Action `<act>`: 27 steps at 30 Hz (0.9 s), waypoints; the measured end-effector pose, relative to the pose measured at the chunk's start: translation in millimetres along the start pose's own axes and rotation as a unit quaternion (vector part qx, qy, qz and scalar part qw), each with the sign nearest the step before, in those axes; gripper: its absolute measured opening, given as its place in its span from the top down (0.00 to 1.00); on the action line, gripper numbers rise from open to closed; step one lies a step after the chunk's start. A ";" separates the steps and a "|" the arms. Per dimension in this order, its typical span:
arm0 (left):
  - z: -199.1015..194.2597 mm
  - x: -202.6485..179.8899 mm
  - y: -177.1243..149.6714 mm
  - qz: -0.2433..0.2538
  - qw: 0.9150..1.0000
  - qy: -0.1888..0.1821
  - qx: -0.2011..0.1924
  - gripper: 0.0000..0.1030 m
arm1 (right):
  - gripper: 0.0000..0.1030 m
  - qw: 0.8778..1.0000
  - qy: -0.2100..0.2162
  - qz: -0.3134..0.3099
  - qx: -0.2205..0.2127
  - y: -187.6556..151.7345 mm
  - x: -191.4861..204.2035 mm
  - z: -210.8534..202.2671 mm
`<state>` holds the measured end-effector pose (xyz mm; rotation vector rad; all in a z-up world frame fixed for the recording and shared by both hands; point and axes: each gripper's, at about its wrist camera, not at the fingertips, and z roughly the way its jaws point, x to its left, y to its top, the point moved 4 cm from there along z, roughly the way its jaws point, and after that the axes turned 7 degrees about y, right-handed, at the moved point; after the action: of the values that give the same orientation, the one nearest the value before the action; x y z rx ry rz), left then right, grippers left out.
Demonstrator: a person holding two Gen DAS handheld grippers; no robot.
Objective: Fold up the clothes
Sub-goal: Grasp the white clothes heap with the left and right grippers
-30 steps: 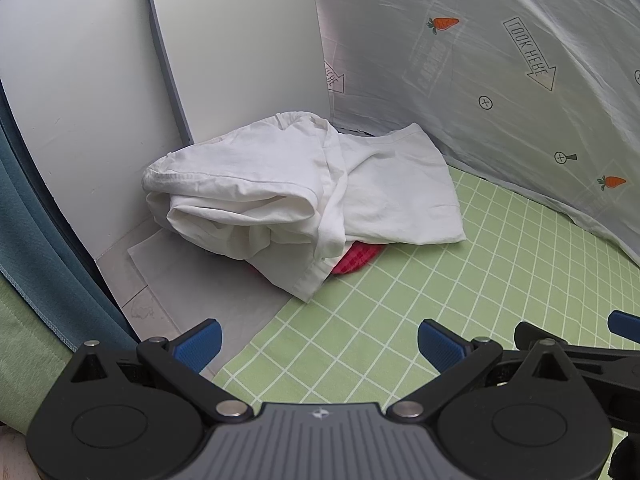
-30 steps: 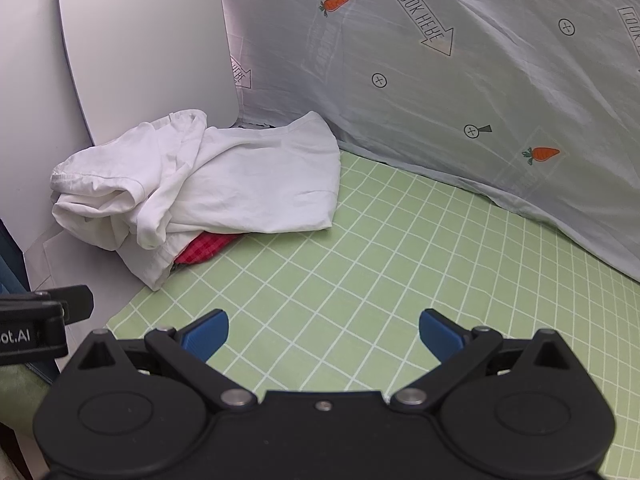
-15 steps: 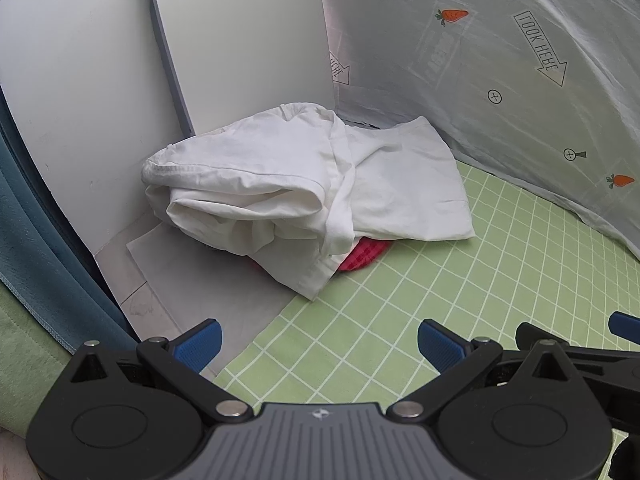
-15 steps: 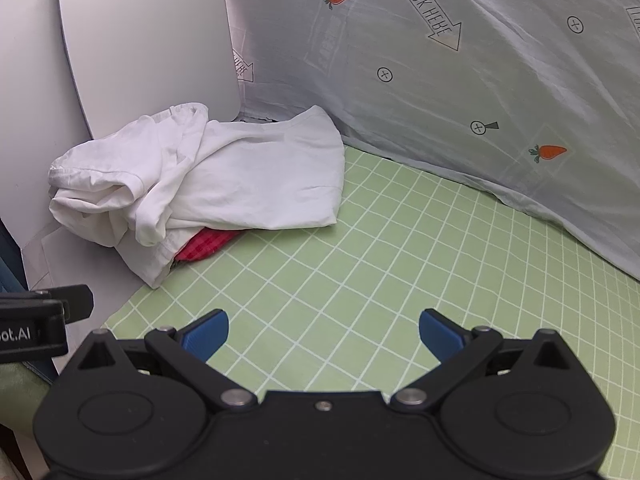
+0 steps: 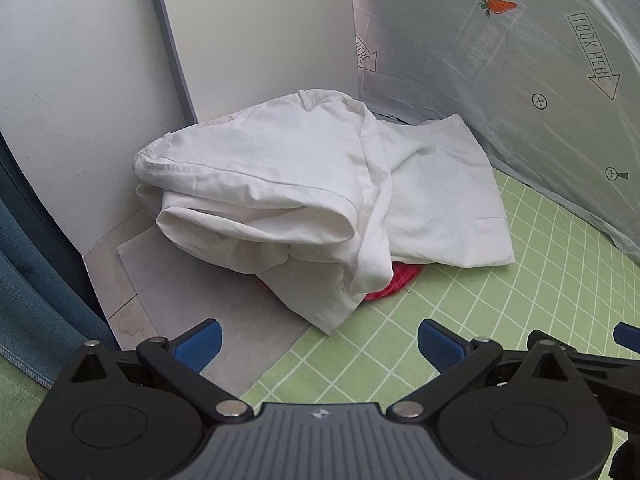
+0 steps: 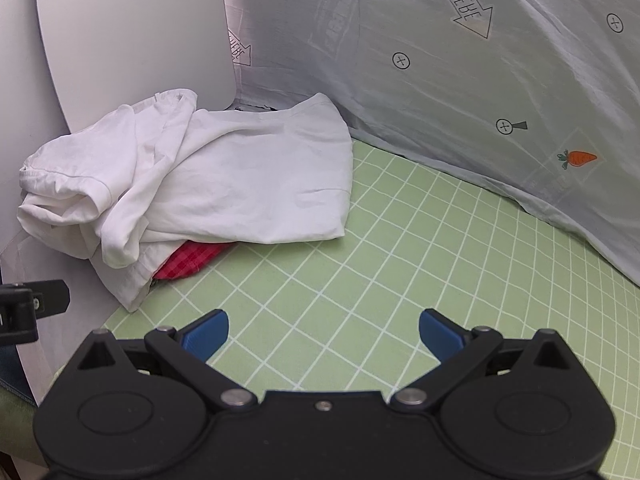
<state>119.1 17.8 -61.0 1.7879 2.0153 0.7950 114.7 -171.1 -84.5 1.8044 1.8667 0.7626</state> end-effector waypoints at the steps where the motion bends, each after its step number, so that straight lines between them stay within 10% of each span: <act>1: 7.2 0.7 4.7 -0.005 1.000 0.001 0.003 0.00 | 0.00 1.000 0.000 -0.002 0.004 3.5 1.1 10.1; 21: 113.1 -3.2 71.5 -0.049 0.998 0.002 0.031 0.24 | 0.16 0.994 -0.022 -0.105 0.026 45.7 15.5 179.6; 27: 108.8 -5.1 68.4 -0.055 0.998 0.004 0.018 0.38 | 0.52 0.997 -0.027 -0.066 0.018 55.6 9.1 183.2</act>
<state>238.0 36.9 -106.3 1.6791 2.1250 0.7376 275.3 -145.7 -185.9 1.6850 1.9538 0.6318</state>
